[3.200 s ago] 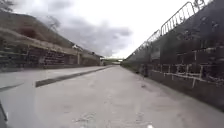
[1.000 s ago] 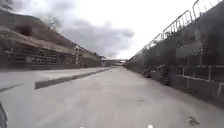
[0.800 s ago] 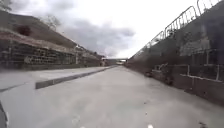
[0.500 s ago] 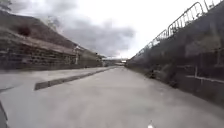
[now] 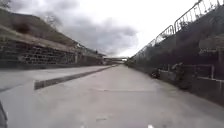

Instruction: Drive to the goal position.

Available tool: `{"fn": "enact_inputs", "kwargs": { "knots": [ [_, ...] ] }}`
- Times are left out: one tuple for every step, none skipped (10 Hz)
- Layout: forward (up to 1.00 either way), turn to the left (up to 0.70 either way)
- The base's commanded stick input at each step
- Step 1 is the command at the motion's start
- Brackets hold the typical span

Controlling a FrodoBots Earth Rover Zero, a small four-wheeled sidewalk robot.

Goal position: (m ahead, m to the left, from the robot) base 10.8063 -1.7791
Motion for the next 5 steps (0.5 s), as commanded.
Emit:
{"fn": "enact_inputs", "kwargs": {
  "knots": [
    [0.70, 0.00],
    [0.70, 0.00],
    [0.70, 0.00],
    [0.70, 0.00],
    [0.70, 0.00]
  ]
}}
